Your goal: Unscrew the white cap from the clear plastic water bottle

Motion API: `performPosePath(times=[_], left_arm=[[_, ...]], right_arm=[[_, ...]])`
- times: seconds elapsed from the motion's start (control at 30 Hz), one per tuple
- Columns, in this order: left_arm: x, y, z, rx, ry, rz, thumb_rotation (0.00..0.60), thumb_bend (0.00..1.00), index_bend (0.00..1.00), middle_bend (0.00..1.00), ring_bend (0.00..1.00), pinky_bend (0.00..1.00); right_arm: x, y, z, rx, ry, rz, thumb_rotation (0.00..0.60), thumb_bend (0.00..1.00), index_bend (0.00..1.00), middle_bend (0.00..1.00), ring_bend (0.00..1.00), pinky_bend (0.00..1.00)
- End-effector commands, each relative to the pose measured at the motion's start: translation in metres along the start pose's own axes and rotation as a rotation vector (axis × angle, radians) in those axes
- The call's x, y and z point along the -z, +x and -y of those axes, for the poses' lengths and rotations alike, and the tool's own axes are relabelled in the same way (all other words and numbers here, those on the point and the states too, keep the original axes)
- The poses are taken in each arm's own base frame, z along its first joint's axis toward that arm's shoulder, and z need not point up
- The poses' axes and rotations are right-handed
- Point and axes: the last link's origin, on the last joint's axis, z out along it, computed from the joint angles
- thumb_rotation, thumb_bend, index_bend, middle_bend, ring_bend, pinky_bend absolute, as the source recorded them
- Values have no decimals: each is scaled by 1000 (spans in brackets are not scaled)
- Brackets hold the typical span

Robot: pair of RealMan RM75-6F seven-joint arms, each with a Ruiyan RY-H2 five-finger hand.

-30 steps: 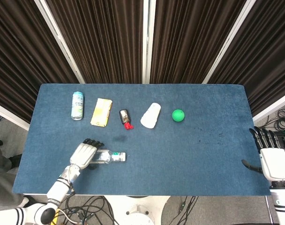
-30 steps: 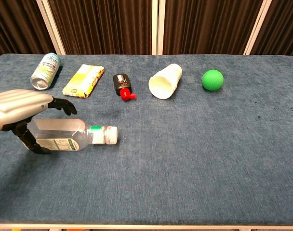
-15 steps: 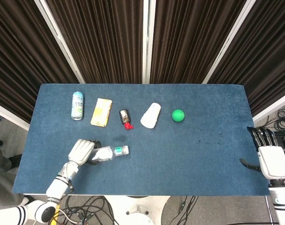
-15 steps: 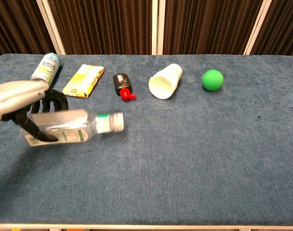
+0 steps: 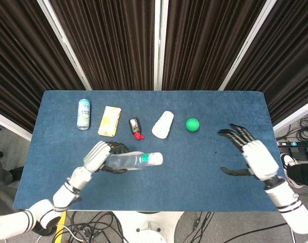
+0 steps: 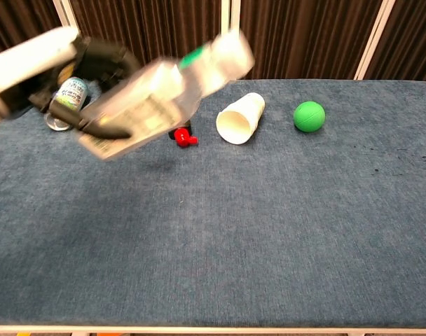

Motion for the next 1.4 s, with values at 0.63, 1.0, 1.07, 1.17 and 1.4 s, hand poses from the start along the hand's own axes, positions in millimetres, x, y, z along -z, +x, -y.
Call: performPosePath(times=[0.63,1.0,1.07,1.17,1.4], left_arm=[[-35,-24,-8,176,-41,-37,600,378,637,618,534,614],[-37,-27,-11,166,-45,-28,600,378,640,620,534,614],[-38,-26,-11,169,-45,-33,600,380,640,620,534,614],[-38,-25,-11,171,-43,-35,600,380,640,620,534,614],[-38,-26,-12,170,-42,-27,600,381,640,620,534,614]], right_arm=[[-66,-6,61,76,123,175,589,0,306,116,0,11],[-73,-18,65,79,136,209,588,0,306,117,0,10],[-73,-19,66,76,140,209,588,0,307,117,0,10],[-72,-19,66,75,139,207,589,0,307,117,0,10],[-70,-19,66,66,142,207,589,0,308,118,0,10]])
